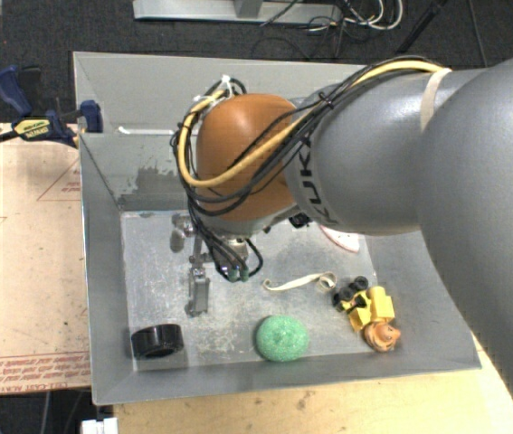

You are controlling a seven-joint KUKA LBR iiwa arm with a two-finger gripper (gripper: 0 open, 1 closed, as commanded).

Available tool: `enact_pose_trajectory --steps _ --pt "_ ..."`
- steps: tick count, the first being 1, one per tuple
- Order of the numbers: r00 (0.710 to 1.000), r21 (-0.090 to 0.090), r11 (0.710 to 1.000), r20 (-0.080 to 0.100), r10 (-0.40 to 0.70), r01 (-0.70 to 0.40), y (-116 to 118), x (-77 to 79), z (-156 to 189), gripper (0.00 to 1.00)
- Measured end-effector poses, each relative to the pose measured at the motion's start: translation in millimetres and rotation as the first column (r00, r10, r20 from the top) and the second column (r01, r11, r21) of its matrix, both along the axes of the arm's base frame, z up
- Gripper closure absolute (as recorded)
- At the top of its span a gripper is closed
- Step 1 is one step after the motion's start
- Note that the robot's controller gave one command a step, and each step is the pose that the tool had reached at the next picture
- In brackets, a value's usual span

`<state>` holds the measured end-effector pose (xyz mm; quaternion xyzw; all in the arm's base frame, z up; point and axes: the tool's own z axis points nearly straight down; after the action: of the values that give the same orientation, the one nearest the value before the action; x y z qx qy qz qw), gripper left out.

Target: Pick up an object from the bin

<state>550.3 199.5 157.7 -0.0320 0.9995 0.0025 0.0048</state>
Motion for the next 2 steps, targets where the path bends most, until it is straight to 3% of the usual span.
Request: enact_pose_trajectory --steps 1,2 --pt "0.988 -0.005 0.988 -0.005 0.156 -0.156 -9.5 -36.6 -61.8 0.00" --pt "0.983 -0.005 0.983 -0.012 0.183 -0.183 12.7 -45.5 -90.5 0.00"
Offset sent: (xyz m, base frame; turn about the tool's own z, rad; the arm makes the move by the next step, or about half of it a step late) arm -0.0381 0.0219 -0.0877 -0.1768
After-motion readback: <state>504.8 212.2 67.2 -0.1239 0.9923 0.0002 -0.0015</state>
